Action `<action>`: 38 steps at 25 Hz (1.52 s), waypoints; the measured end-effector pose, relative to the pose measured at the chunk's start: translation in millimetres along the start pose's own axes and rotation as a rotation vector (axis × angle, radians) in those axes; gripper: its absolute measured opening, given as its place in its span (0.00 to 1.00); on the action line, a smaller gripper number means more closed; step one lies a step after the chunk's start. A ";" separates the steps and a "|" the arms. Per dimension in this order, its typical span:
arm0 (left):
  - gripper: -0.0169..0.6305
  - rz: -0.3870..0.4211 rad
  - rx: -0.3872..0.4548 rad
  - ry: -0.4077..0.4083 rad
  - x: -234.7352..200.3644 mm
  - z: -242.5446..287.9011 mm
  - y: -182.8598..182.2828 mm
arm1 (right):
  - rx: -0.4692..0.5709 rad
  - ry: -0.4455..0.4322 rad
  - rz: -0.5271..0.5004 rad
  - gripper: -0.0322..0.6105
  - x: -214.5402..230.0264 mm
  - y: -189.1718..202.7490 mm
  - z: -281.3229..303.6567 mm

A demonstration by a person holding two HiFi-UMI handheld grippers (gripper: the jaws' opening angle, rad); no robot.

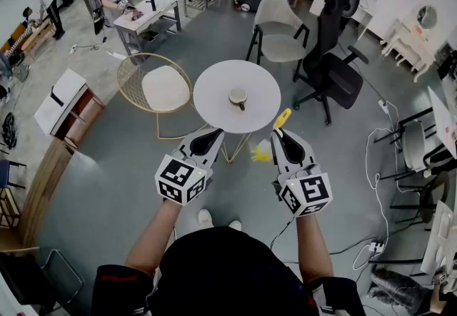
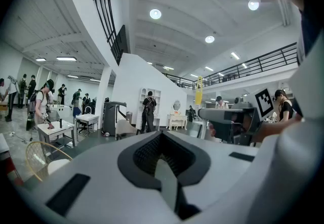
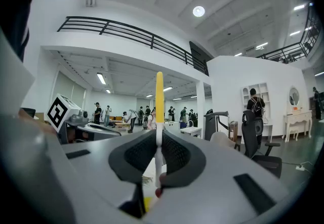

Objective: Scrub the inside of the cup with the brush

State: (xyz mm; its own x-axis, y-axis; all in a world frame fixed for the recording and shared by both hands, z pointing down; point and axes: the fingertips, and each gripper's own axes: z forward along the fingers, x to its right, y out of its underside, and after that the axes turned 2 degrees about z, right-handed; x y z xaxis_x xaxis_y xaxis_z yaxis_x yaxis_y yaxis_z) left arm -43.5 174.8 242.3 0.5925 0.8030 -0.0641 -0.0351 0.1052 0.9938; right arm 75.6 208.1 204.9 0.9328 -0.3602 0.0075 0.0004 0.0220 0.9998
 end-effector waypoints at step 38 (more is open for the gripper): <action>0.05 0.022 -0.025 -0.071 40.4 15.2 17.1 | 0.016 -0.047 0.088 0.12 34.7 27.8 -42.2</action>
State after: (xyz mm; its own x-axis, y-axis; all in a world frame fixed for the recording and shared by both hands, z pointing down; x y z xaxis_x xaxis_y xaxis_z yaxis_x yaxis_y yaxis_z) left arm -8.0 200.2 258.1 0.6469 0.7618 -0.0348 -0.0686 0.1036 0.9922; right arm 123.1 235.5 232.1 0.9110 -0.4010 0.0962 -0.0871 0.0407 0.9954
